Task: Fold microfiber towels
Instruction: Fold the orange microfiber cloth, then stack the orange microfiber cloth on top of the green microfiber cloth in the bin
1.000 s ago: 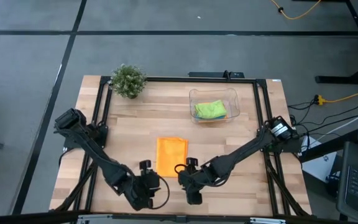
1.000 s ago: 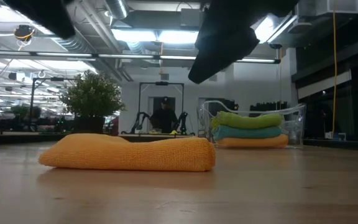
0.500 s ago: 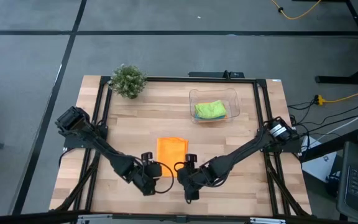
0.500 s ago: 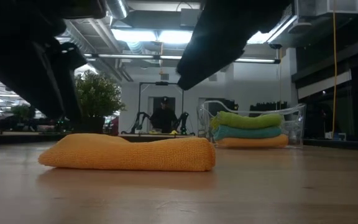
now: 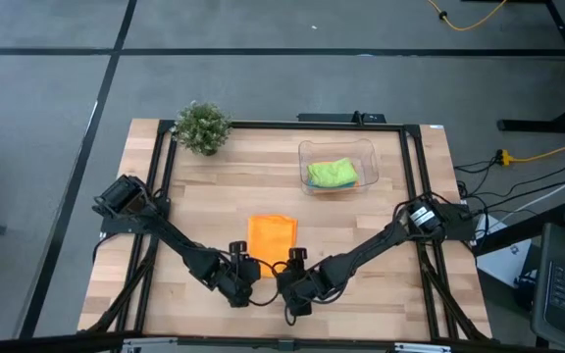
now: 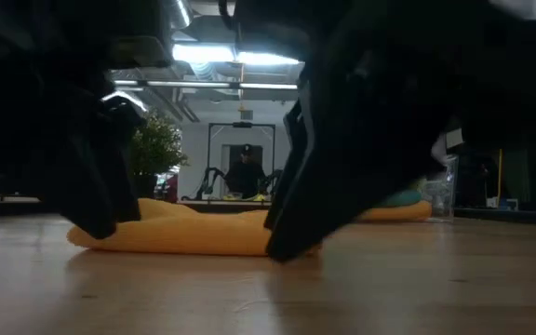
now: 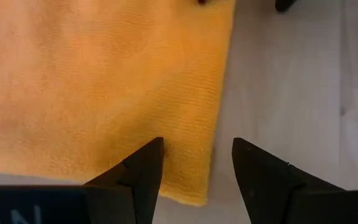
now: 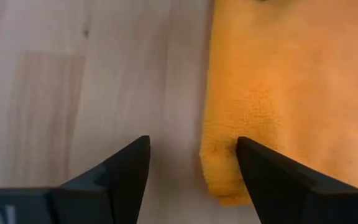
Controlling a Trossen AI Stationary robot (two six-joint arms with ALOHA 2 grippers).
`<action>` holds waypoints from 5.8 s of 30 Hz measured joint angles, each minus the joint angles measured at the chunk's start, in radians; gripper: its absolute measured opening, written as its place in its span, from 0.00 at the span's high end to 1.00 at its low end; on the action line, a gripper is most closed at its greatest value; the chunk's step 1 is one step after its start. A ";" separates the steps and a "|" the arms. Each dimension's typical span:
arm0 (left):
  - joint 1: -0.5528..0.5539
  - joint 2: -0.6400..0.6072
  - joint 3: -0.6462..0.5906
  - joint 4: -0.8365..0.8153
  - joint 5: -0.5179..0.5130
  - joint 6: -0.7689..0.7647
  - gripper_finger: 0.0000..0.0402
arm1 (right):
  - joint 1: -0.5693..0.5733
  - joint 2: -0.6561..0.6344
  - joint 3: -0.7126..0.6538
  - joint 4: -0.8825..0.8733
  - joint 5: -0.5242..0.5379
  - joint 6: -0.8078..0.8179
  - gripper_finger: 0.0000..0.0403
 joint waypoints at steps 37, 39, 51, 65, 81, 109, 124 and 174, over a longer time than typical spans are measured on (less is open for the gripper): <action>0.010 0.082 0.005 0.009 0.053 -0.001 0.94 | -0.017 0.046 0.000 -0.012 -0.007 0.162 0.91; 0.004 0.082 0.005 0.006 0.053 -0.027 0.98 | -0.018 0.045 0.000 -0.013 -0.024 0.163 0.97; -0.032 -0.014 0.092 -0.011 0.270 -0.194 1.00 | 0.003 -0.053 0.000 -0.008 -0.296 0.332 0.99; -0.039 -0.015 0.288 -0.119 0.389 -0.210 1.00 | 0.025 -0.141 0.000 0.011 -0.425 0.433 1.00; -0.030 -0.017 0.294 -0.269 0.269 -0.235 1.00 | -0.046 -0.142 0.000 -0.043 -0.282 0.326 1.00; 0.008 0.021 0.171 -0.414 0.073 -0.260 1.00 | -0.109 -0.037 0.003 -0.009 -0.016 0.158 1.00; 0.004 0.022 0.081 -0.284 0.057 -0.260 0.99 | -0.105 0.027 0.005 0.023 0.040 0.154 0.97; -0.274 0.015 0.696 -0.835 -0.064 -0.608 0.64 | -0.010 0.015 0.360 -0.199 -0.147 -0.052 0.56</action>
